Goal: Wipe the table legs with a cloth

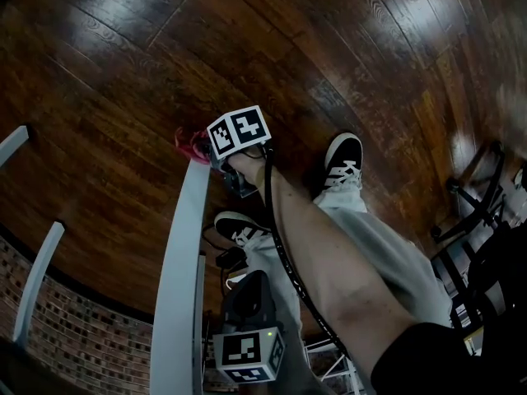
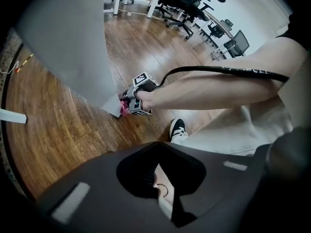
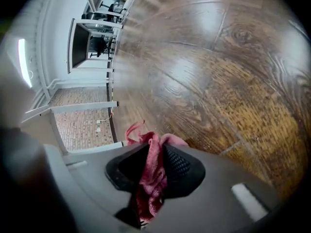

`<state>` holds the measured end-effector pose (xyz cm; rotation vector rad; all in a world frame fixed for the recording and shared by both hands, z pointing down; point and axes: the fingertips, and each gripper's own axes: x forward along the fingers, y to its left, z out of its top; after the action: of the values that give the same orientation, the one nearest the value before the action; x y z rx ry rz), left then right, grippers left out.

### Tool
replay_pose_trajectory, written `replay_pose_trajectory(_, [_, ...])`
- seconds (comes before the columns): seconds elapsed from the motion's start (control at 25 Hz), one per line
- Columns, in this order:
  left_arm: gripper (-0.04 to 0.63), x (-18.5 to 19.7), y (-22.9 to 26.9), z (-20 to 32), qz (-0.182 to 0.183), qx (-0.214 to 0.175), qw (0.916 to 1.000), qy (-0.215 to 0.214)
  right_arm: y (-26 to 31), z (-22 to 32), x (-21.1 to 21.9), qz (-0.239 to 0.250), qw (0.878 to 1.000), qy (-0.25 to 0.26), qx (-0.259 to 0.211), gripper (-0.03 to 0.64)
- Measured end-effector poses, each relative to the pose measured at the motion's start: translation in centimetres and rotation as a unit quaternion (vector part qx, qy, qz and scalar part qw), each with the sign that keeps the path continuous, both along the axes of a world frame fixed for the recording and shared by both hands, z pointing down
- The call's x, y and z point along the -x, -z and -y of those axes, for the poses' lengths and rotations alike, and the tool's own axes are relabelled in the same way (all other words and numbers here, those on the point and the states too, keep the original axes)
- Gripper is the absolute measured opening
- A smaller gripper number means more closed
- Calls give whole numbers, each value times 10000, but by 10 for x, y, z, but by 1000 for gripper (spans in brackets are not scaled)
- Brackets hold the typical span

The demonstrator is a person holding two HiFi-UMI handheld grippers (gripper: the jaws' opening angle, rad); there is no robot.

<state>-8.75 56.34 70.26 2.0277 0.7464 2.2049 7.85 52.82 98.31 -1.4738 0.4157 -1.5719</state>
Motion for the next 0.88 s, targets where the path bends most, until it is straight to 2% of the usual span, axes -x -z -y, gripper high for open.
replay_pose_trajectory(0.32, [2,-2,0,0,-11,-1,10000,-72,0,0,1,150,9999,39,29,71])
replay_pose_trajectory(0.52, [2,-3,-2,-1,-74,3,9999,-124,8,4,-4,80,9996,287,-3,60])
replay_pose_trajectory(0.72, [2,1,5,-4,-62,30,9999,-149,36,12,-7,-97,9984,513,-192,57])
replay_pose_trajectory(0.88, [2,9,13,-7,-93,93,9997,-207,74,15,-10,-267,9965,557,-560,57])
